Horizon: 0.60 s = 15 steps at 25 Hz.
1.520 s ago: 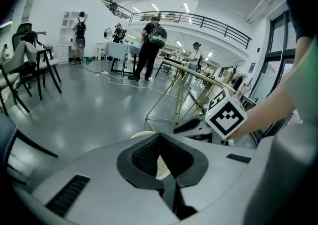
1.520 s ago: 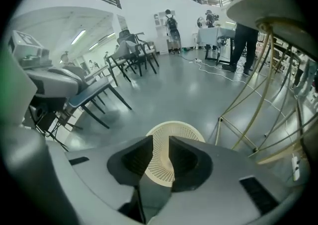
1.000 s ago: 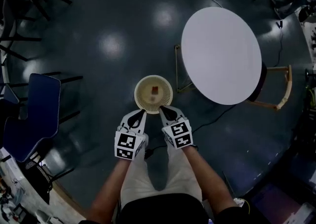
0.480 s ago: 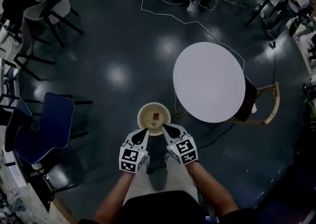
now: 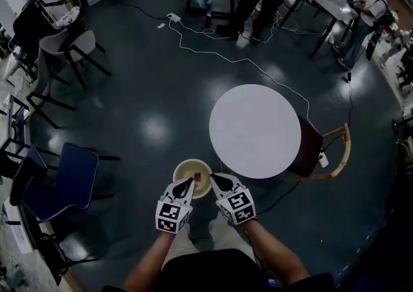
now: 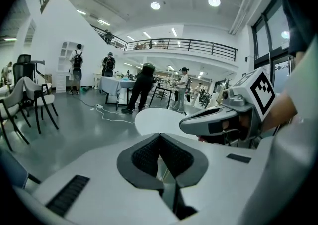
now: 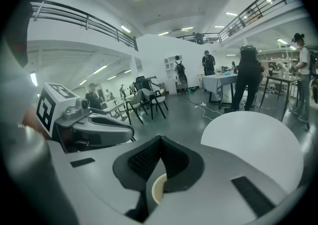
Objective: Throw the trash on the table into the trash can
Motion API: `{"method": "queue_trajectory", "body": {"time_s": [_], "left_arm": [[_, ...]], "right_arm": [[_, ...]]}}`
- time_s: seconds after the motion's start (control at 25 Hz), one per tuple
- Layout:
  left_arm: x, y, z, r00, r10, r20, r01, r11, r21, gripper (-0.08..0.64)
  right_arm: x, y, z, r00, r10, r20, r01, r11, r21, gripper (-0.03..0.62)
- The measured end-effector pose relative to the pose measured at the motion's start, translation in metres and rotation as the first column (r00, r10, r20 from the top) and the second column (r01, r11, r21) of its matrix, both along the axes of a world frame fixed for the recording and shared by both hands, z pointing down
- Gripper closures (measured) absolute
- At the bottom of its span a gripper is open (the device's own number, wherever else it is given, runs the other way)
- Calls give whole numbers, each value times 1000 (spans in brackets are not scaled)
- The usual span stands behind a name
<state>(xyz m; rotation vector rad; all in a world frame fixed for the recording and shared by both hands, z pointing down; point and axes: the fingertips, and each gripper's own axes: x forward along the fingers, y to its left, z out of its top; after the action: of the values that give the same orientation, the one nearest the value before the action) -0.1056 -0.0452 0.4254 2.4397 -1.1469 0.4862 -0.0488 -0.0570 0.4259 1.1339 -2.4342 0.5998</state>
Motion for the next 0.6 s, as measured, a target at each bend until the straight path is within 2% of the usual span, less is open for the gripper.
{"method": "queue_trajectory", "body": {"time_s": [0.28, 0.6], "left_arm": [[55, 1, -47, 1000, -9, 12, 8, 997, 81, 545], [98, -2, -75, 997, -79, 18, 75, 986, 151, 545]], "right_arm": [[55, -5, -62, 999, -3, 46, -2, 994, 106, 574], [98, -10, -99, 994, -45, 101, 27, 985, 173, 574]]}}
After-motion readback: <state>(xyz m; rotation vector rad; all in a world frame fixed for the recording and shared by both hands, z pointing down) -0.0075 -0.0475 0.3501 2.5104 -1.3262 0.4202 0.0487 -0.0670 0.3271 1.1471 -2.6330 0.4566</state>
